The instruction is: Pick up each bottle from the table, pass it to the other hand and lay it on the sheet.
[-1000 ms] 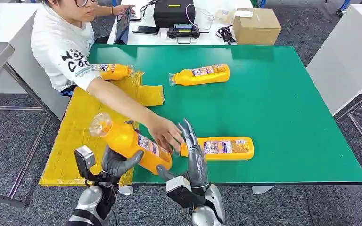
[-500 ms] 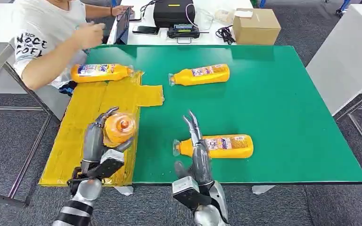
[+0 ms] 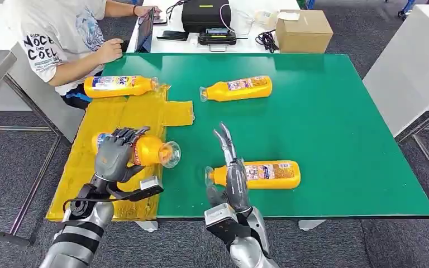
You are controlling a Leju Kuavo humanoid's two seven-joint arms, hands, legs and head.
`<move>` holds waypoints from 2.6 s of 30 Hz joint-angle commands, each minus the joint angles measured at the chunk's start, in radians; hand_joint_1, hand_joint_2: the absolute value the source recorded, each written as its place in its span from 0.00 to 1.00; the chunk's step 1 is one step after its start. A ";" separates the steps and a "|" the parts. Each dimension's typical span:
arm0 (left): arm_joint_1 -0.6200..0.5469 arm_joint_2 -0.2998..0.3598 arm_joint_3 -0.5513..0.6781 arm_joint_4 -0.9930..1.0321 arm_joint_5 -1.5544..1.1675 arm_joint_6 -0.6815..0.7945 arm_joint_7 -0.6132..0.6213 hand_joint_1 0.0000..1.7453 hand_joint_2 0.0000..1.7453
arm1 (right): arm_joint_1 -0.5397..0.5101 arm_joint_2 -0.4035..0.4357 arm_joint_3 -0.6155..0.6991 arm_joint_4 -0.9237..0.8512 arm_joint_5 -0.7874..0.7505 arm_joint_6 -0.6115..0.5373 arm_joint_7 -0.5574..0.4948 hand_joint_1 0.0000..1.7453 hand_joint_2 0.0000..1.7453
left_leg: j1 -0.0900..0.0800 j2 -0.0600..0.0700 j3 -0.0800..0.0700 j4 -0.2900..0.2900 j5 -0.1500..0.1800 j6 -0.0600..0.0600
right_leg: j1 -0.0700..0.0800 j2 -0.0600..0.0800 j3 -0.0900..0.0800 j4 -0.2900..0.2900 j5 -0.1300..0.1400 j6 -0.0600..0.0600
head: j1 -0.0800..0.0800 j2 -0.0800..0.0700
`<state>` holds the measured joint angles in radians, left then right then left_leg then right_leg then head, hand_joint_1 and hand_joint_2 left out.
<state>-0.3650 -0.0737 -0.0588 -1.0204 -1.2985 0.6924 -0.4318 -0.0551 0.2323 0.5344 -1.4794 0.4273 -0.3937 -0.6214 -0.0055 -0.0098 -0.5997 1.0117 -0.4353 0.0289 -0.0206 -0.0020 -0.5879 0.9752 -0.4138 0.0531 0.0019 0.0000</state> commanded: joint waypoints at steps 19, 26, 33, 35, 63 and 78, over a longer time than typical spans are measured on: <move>-0.492 0.226 -0.103 0.657 -0.098 -0.402 0.179 1.00 1.00 | -0.055 -0.020 0.055 0.127 -0.016 0.093 -0.007 0.00 0.00 | 0.004 0.002 0.000 0.002 0.000 -0.003 | 0.003 0.000 0.000 0.002 0.001 -0.005 | 0.000 0.000; -0.506 0.211 -0.178 0.689 -0.154 -0.530 0.202 1.00 1.00 | -0.049 -0.010 0.035 0.159 -0.025 0.105 -0.005 0.00 0.00 | 0.002 0.001 0.001 0.000 0.001 -0.002 | 0.002 0.000 0.001 0.001 0.001 -0.005 | 0.000 0.000; -0.453 0.202 -0.221 0.693 -0.157 -0.565 0.175 1.00 1.00 | -0.054 -0.001 0.010 0.192 -0.050 0.122 0.005 0.00 0.00 | 0.001 0.001 0.001 -0.001 0.001 -0.002 | 0.001 0.000 0.000 0.001 0.002 -0.004 | 0.000 0.000; -0.447 0.198 -0.220 0.695 -0.155 -0.565 0.178 1.00 1.00 | -0.054 0.000 0.010 0.193 -0.050 0.122 0.005 0.00 0.00 | 0.001 0.002 0.002 -0.001 0.001 -0.002 | 0.001 0.001 0.001 0.001 0.002 -0.005 | 0.000 0.000; -0.362 0.196 -0.009 0.671 0.300 -0.898 -0.028 0.00 0.00 | -0.107 0.020 0.012 0.321 -0.072 0.120 0.006 0.00 0.00 | 0.001 0.004 0.006 -0.002 0.001 -0.002 | 0.001 0.003 0.005 0.000 0.002 -0.005 | 0.000 0.000; -0.216 -0.003 0.181 0.244 0.468 0.006 -0.139 0.00 0.00 | -0.098 0.032 0.029 0.341 -0.049 0.097 0.051 0.00 0.00 | 0.001 -0.002 0.004 0.000 0.002 -0.001 | 0.001 -0.003 0.004 0.001 0.001 -0.004 | 0.000 0.000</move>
<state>-0.6718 0.0774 -0.0537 -0.4956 -0.7919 0.2226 -0.5029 -0.1177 0.2651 0.5531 -1.2192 0.3586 -0.2815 -0.5844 -0.0051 -0.0089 -0.5955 1.0117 -0.4337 0.0280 -0.0203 -0.0016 -0.5849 0.9768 -0.4118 0.0500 0.0023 0.0000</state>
